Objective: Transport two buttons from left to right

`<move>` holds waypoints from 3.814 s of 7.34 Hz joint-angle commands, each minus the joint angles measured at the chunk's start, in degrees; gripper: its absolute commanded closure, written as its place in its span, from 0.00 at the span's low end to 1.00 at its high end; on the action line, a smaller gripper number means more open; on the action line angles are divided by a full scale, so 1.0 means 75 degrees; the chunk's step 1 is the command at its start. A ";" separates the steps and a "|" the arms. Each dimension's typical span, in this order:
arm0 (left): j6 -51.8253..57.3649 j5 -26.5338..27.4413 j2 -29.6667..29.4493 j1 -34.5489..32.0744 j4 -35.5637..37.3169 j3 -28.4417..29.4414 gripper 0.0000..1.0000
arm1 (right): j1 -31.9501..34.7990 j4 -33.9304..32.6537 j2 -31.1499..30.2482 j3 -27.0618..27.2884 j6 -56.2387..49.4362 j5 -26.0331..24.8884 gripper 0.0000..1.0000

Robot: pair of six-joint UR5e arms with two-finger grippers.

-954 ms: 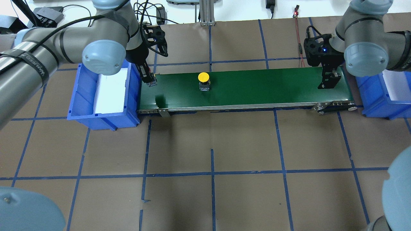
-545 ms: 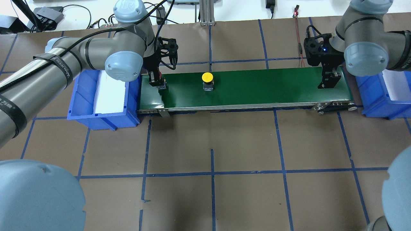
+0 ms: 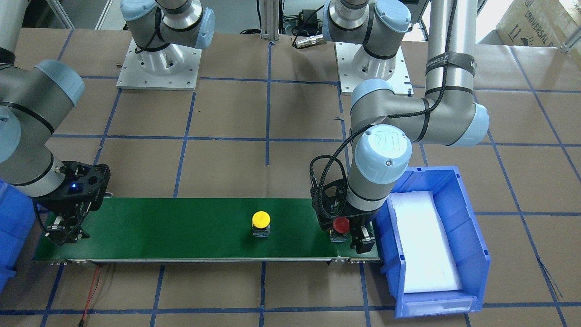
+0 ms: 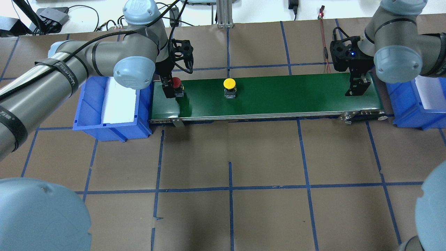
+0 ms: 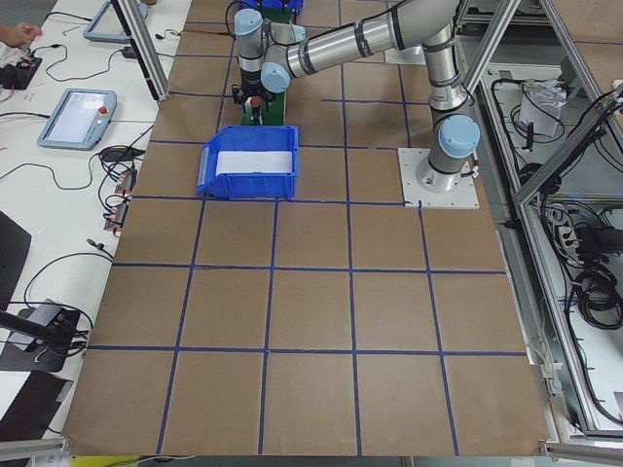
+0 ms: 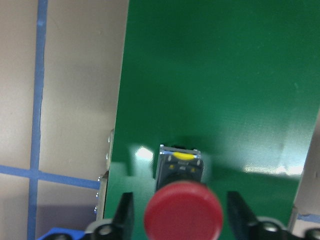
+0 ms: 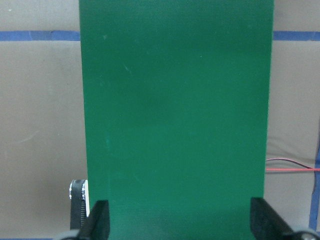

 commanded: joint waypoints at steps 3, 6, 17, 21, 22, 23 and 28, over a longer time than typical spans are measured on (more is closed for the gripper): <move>-0.2350 0.0005 0.1140 0.0372 -0.0903 -0.0166 0.00 | -0.0010 0.0000 0.0007 0.0057 -0.0019 0.0001 0.00; -0.5050 0.0004 0.2606 0.1836 -0.3011 -0.0063 0.00 | -0.0010 0.0000 0.0019 0.0046 -0.0019 0.0001 0.00; -0.8585 -0.0347 0.3149 0.1887 -0.4120 0.0408 0.00 | -0.0010 -0.0023 0.0042 0.0069 -0.0031 0.0036 0.02; -0.8726 -0.0595 0.3230 0.1758 -0.4096 0.0606 0.00 | -0.0010 -0.0023 0.0042 0.0081 -0.0019 0.0071 0.02; -0.8749 -0.0210 0.3556 0.1711 -0.4549 0.0537 0.00 | -0.0010 -0.0023 0.0031 0.0081 -0.0043 0.0060 0.02; -0.8935 -0.0195 0.3815 0.1757 -0.5609 0.0536 0.00 | -0.0010 -0.0023 0.0019 0.0081 -0.0031 0.0036 0.02; -0.9362 -0.0184 0.3421 0.1441 -0.4660 0.0572 0.00 | 0.0002 -0.0023 0.0031 0.0069 0.0004 0.0071 0.01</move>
